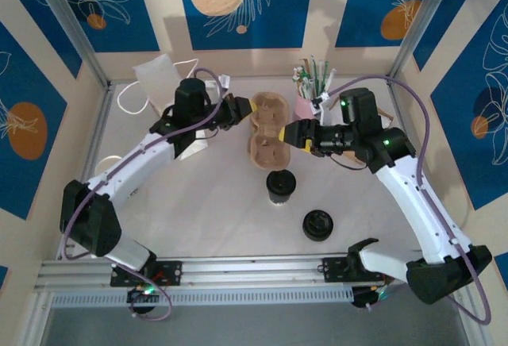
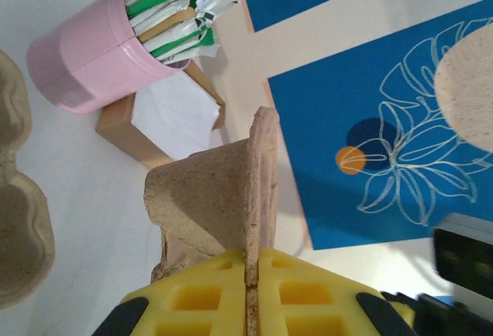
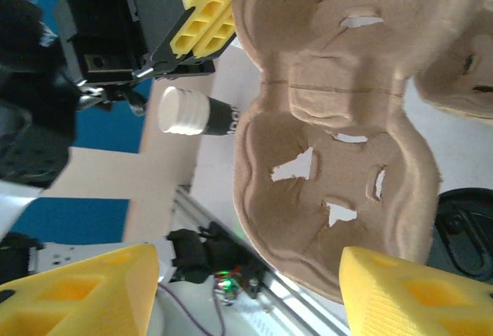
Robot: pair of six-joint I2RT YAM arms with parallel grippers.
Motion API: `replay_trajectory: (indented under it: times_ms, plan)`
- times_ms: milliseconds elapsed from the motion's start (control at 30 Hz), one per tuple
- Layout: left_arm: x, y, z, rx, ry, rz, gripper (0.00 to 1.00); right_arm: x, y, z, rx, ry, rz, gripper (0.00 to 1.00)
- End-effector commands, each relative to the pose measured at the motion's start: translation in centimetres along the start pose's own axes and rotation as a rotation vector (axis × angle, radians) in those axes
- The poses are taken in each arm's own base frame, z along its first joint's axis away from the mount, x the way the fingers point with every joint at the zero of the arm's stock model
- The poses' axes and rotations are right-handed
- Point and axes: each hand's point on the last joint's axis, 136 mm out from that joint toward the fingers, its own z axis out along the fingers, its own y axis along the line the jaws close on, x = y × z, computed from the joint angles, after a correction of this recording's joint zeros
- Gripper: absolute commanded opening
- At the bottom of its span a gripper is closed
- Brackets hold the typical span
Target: Pack the takeout coffee
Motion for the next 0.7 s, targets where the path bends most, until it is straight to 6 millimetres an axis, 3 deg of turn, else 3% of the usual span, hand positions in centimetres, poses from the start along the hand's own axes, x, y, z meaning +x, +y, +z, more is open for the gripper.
replay_trajectory:
  times_ms: [0, 200, 667]
  plan:
    - [-0.7, -1.6, -1.2, -0.068, -0.085, 0.115, 0.09, 0.3, -2.0, 0.2, 0.208, -0.012, -0.027, 0.66]
    - [-0.2, -2.7, -1.3, -0.089, -0.119, 0.162, 0.09, 0.3, -1.7, 1.5, 0.287, -0.011, -0.066, 0.61]
    - [0.5, -2.9, -1.3, -0.070, -0.112, 0.138, 0.08, -1.5, -1.6, 4.2, 0.298, -0.045, -0.100, 0.54]
